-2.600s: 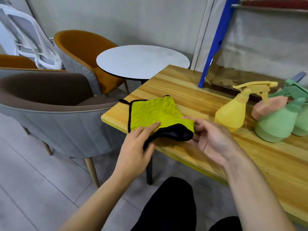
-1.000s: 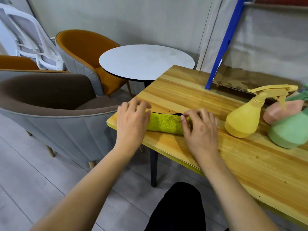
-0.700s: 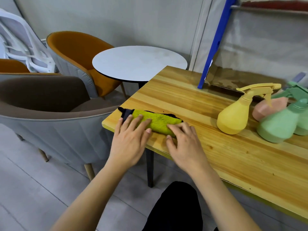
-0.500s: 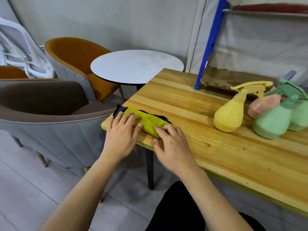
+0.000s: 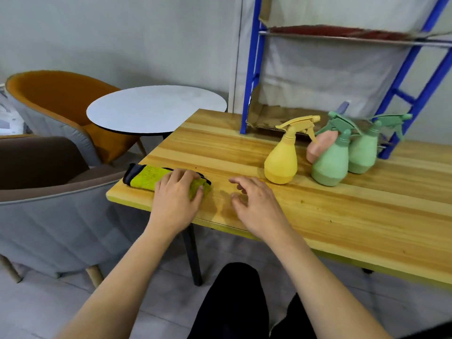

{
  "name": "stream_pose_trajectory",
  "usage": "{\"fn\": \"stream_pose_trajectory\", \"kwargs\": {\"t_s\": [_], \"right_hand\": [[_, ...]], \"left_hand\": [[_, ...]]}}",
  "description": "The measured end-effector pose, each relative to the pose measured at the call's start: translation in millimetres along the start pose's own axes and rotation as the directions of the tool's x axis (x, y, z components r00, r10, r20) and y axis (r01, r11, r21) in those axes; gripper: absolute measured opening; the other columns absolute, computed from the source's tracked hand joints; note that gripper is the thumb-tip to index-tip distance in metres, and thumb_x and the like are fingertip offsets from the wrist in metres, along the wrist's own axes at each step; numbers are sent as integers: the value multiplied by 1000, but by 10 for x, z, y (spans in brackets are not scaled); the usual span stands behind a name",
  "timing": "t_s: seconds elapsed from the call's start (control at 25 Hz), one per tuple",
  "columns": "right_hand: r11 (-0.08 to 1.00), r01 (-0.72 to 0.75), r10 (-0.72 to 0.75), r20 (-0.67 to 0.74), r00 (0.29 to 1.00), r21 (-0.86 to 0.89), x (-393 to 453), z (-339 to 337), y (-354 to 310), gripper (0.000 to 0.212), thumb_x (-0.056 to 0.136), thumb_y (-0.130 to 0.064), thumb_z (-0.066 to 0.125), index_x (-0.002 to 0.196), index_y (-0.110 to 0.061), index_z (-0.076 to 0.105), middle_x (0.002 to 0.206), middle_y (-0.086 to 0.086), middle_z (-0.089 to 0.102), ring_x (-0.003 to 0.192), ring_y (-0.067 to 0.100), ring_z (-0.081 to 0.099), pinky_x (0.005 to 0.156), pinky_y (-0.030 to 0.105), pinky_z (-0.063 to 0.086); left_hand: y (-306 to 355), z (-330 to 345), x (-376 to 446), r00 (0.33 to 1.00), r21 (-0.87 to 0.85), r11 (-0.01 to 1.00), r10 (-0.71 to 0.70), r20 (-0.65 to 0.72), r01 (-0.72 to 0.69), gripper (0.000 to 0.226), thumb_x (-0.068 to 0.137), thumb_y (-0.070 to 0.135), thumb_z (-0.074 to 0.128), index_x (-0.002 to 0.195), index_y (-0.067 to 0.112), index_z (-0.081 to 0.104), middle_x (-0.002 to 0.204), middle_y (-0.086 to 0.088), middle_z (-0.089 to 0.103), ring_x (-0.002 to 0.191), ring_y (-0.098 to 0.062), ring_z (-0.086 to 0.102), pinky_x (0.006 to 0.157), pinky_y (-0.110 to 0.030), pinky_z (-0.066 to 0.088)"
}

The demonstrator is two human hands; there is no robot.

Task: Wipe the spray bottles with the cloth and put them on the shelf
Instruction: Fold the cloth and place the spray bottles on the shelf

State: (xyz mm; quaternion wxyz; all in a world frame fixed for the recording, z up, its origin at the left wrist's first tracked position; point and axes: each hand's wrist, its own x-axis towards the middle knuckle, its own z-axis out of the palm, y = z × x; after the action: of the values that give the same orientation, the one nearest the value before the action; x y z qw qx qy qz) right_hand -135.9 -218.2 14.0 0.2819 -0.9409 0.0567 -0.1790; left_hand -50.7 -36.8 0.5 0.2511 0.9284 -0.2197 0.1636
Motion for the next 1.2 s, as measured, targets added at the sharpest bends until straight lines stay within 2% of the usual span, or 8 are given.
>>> {"fn": "stream_pose_trajectory", "kwargs": {"t_s": [0.24,0.44,0.6,0.72,0.88,1.0,1.08,1.2], "right_hand": [[985,-168,172,-196,966,37,-95,-585,593,27,94,-27,62,121,-29,64,104,-6,60,101,14,60,95,39,49],[918,-365,394,-441,806,154,27,-1132,1098,35,91,-24,66,124,-20,56,114,3,60,109,23,58,89,34,46],[843,-468,537,-363,761,266,275,-1354,1355,67,90,-26,68,149,-18,38,145,6,48,133,25,48,112,41,41],[844,-450,527,-298,796,290,436,-1402,1475,77,90,-28,67,156,-23,29,155,1,42,142,22,41,119,39,34],[868,-421,486,-281,828,262,508,-1353,1550,68,89,-29,70,149,-26,39,139,-2,51,132,21,48,112,38,39],[899,-415,438,-312,843,142,473,-1295,1607,74,83,-46,75,145,-23,43,124,-4,45,125,21,46,110,41,40],[897,-410,441,-271,856,166,414,-1276,1648,79,83,-50,76,149,-25,41,128,-9,42,126,14,42,111,35,37],[875,-390,454,-202,868,287,386,-1278,1643,77,85,-43,78,150,-31,38,137,-20,42,128,3,40,112,30,36]], "left_hand": [[732,205,183,982,-221,966,159,99,-134,30,98,35,57,124,21,63,124,-3,65,114,-34,58,95,-48,46],[1320,359,543,973,-409,911,134,187,-47,51,103,26,59,151,25,43,152,2,52,140,-20,48,115,-40,42],[1593,488,958,952,-490,864,45,302,114,73,102,25,58,163,30,17,169,5,27,153,-21,31,123,-48,33],[1673,553,1148,916,-510,838,28,400,197,69,101,26,59,160,28,24,162,1,38,145,-25,41,118,-49,37],[1639,660,1151,917,-523,838,76,392,154,67,95,28,70,154,21,38,147,0,52,133,-20,49,113,-44,43],[1580,711,1084,955,-469,877,45,294,103,68,86,45,79,142,23,47,133,6,51,125,-19,51,105,-45,49],[1536,723,1011,949,-475,873,50,310,109,75,82,49,81,143,26,44,130,11,42,123,-14,47,103,-38,48],[1455,740,947,904,-486,864,98,416,130,96,80,42,85,156,31,27,147,10,40,134,-14,42,116,-42,42]]}}
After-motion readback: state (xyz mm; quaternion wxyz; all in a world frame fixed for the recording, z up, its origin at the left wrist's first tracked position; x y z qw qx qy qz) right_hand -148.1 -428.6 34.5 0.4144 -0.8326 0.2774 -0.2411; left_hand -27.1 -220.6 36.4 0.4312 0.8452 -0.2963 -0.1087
